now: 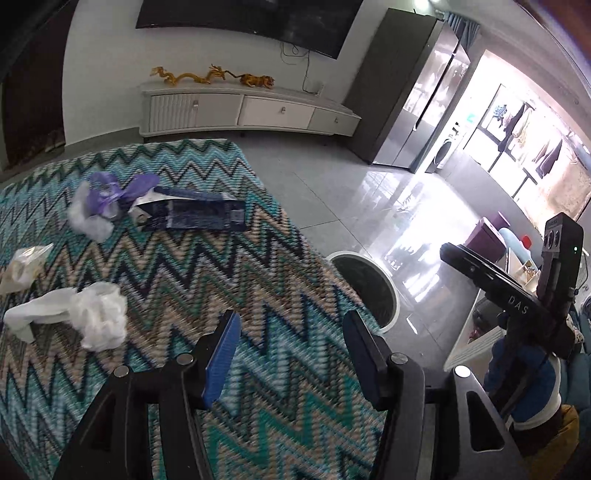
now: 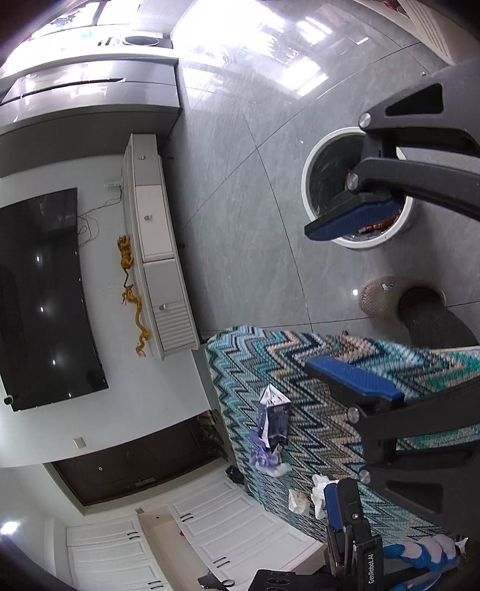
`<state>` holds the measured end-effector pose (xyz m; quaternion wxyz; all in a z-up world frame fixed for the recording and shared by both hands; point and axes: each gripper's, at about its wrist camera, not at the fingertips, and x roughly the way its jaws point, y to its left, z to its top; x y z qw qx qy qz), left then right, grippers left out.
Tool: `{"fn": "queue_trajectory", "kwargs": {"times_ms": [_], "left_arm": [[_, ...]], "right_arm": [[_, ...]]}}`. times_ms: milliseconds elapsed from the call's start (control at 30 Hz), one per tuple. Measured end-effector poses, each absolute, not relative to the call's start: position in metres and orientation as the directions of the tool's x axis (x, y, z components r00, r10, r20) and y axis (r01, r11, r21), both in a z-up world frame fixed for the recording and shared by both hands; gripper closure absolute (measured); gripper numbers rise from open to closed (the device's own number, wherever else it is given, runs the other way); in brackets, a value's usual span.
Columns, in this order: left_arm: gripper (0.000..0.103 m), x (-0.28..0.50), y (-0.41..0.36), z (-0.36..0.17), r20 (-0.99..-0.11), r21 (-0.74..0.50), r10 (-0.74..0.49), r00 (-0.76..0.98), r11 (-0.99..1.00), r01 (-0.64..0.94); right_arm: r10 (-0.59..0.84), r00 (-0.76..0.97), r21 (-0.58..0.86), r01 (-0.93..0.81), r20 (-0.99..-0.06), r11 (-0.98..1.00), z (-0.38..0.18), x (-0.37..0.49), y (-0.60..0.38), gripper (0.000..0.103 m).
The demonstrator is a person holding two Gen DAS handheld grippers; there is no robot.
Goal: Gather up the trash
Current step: 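Return both grippers to the table over the remaining trash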
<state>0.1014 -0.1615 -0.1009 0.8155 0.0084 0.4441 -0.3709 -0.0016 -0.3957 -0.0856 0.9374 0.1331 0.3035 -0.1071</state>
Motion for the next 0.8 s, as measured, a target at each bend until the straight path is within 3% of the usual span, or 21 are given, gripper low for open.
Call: {"fn": "queue_trajectory", "kwargs": {"times_ms": [233, 433, 800], "left_arm": [[0.048, 0.097, -0.079, -0.106, -0.705, -0.306, -0.573, 0.418, 0.777, 0.55], [0.048, 0.103, -0.027, -0.117, -0.68, -0.381, -0.589, 0.437, 0.793, 0.475], [0.041, 0.131, -0.036, -0.144, -0.695, -0.481, -0.6, 0.395, 0.797, 0.365]], "right_arm": [[-0.062, 0.79, 0.152, 0.193, -0.611, 0.969, -0.074, 0.021, -0.339, 0.039], [-0.003, 0.799, 0.148, 0.115, -0.602, 0.982, -0.061, 0.04, -0.305, 0.039], [0.099, 0.751, 0.109, -0.036, -0.653, 0.993, -0.081, 0.088, -0.284, 0.039]]}}
